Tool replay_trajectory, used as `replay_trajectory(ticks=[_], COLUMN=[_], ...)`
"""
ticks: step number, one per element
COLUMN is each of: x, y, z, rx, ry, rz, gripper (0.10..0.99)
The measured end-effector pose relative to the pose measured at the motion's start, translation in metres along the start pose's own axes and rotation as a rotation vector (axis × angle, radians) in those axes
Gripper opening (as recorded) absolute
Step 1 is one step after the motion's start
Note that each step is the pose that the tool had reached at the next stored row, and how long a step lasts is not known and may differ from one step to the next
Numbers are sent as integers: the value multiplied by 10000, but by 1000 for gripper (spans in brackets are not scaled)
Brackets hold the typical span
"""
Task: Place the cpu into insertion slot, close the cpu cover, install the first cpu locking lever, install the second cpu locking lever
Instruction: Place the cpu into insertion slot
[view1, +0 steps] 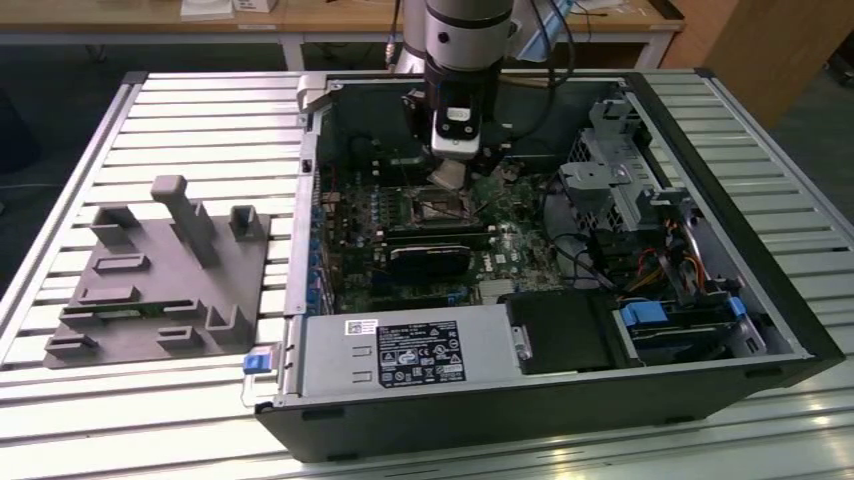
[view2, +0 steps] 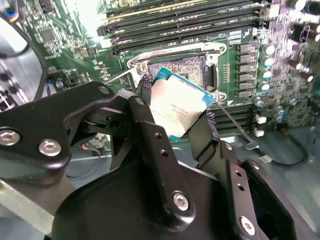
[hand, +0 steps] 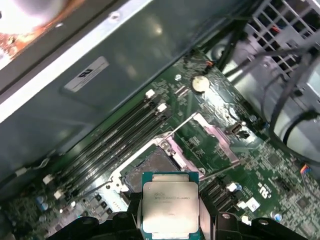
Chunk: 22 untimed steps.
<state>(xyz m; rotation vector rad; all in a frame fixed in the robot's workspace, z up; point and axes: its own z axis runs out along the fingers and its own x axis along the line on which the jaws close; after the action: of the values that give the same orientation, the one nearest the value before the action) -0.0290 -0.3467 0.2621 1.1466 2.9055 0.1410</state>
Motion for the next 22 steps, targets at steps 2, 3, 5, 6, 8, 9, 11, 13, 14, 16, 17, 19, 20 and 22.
replay_trajectory(ticks=[2,3,5,6,8,9,11,13,14,16,17,19,20,22], x=[0,0,0,0,0,0,0,0,0,0,-1,-1,0,-1], y=[0,-1,-1,-1,-1,-1,-2,-2,-2,-2,-2,-3,-3,-3], z=[3,5,8,10,13,14,17,20,21,24,25,28,30,33], rx=[-6,-10,-17,-19,-27,-30,-37,-44,-47,-54,-57,-64,-67,-74], ry=[-29,-46,-77,-93,-124,-139,-171,-202,-218,-248,-263,-293,-308,-340], rz=[330,517,865,1039,1389,1562,1906,2250,2434,2768,2934,3271,3441,3796], gripper=[541,541,541,541,541,541,541,541,541,541,541,541,541,541])
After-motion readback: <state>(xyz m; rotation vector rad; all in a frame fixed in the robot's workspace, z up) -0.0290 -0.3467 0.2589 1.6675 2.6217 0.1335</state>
